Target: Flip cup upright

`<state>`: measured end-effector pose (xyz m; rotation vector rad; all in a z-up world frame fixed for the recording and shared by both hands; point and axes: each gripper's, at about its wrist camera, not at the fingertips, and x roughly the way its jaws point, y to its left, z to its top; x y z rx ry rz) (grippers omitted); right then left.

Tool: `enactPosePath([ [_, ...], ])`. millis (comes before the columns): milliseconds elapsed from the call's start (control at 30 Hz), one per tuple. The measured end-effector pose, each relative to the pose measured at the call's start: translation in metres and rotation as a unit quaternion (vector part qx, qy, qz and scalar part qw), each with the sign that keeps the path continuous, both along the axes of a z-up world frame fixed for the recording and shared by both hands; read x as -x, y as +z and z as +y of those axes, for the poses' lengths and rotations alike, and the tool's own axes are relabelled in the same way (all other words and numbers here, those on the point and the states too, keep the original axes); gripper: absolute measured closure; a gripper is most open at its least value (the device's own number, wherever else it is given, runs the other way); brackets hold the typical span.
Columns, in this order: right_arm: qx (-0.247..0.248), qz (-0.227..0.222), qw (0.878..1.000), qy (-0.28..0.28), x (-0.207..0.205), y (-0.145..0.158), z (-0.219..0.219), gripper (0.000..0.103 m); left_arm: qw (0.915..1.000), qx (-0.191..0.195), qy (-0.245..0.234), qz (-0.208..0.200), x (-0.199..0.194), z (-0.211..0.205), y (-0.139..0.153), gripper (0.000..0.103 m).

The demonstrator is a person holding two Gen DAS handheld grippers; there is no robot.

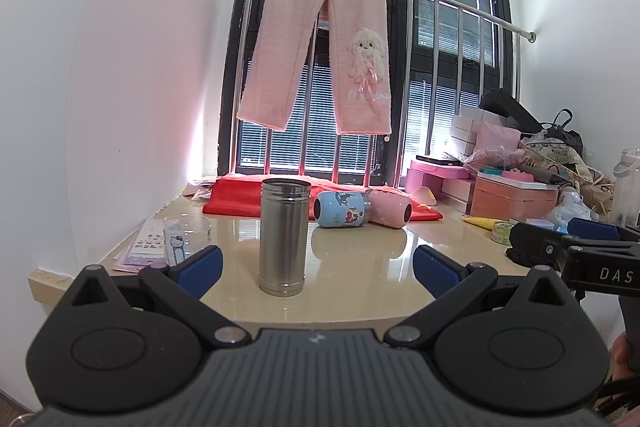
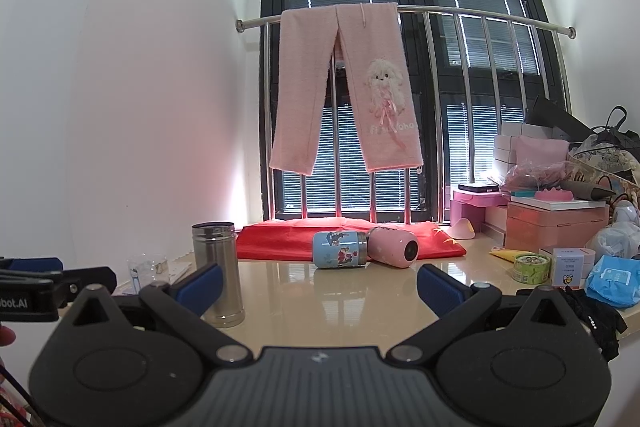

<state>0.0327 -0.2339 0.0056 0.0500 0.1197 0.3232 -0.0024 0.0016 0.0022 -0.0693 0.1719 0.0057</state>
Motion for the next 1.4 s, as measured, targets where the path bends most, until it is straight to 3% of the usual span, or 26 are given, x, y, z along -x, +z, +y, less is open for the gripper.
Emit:
enactPosePath([
  [833,-0.001,0.006,1.0,-0.003,-0.011,-0.004,-0.004,0.0,0.9999,-0.007,-0.01,-0.002,-0.01,-0.012,-0.001,0.0],
  [1067,0.005,0.009,1.0,-0.012,-0.032,-0.003,-0.018,0.0,0.9995,0.0,-0.028,0.016,-0.04,-0.024,0.002,0.0],
  [1400,0.009,0.012,1.0,-0.014,-0.1,0.001,-0.053,0.0,0.9981,-0.01,-0.044,0.041,-0.107,-0.057,0.019,0.0],
])
